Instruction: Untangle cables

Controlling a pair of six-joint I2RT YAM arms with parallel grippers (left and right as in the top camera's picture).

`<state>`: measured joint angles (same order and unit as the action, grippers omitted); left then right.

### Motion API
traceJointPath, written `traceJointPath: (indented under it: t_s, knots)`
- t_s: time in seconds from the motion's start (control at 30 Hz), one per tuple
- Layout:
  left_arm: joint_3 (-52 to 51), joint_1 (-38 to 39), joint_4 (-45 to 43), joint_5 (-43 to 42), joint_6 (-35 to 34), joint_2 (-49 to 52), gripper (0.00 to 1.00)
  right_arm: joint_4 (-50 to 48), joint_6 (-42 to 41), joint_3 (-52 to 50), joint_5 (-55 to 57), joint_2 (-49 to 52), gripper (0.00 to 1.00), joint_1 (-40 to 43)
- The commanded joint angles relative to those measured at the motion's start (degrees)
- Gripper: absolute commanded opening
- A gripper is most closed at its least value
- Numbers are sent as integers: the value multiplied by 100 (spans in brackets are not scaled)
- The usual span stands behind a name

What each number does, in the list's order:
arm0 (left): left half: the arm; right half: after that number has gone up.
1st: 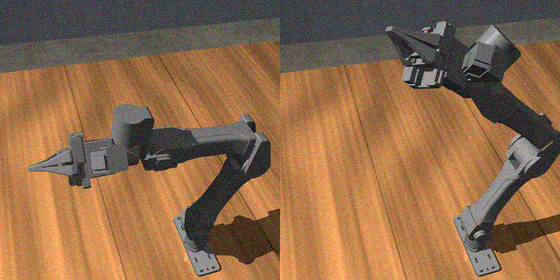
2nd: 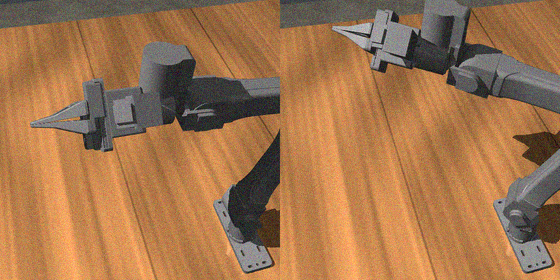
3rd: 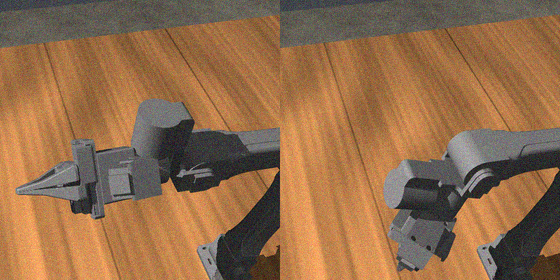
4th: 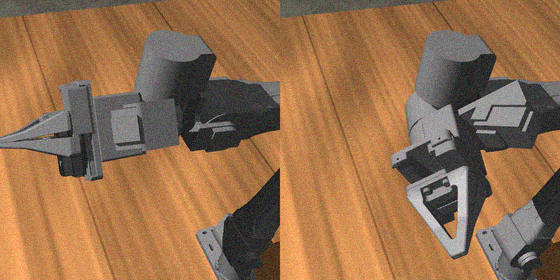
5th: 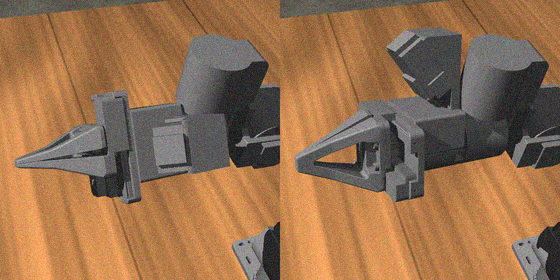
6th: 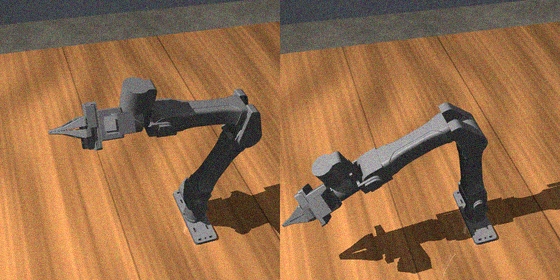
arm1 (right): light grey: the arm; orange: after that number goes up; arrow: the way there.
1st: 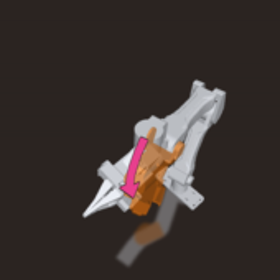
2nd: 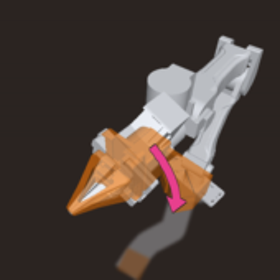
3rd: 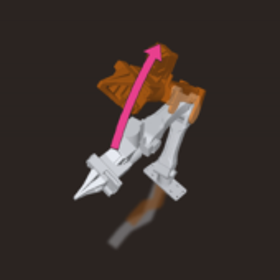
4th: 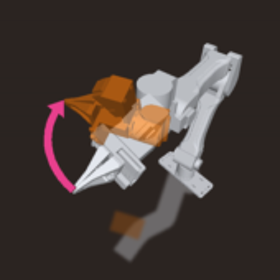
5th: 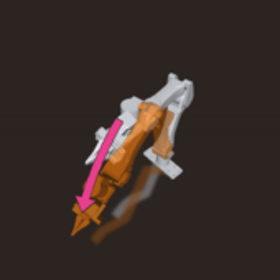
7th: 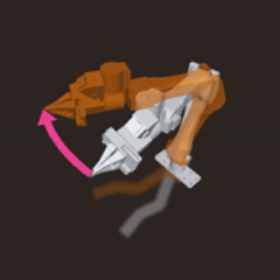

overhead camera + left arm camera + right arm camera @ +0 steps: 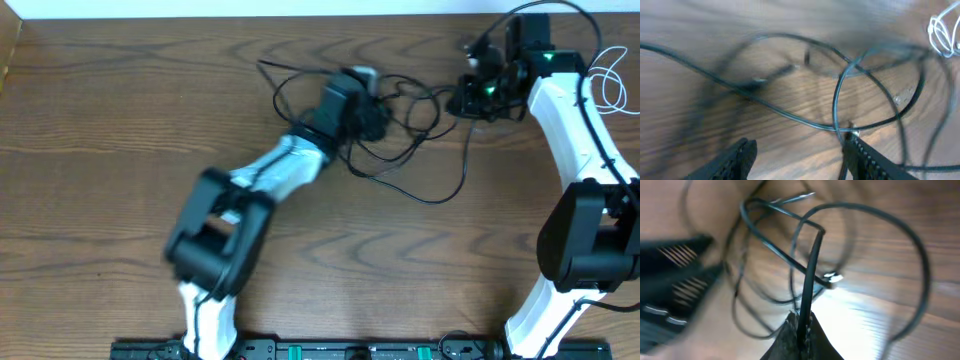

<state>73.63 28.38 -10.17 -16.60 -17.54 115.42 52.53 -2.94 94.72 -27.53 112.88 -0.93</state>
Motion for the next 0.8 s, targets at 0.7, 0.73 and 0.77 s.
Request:
traceJointPath:
  t_s: [0.7,0.73,0.77]
  knots:
    - [50,-551,2361,-892,-278,-1233,61,-883,-92,-1261,-1272,28,1,155]
    - [48,-404,2282,-726,-634,-1075,61,-885,-92,-1266,-1250,28,1,179]
    - [48,-332,2199,-710,-756,-994,61,-883,-127,-1268,-1198,28,1,179]
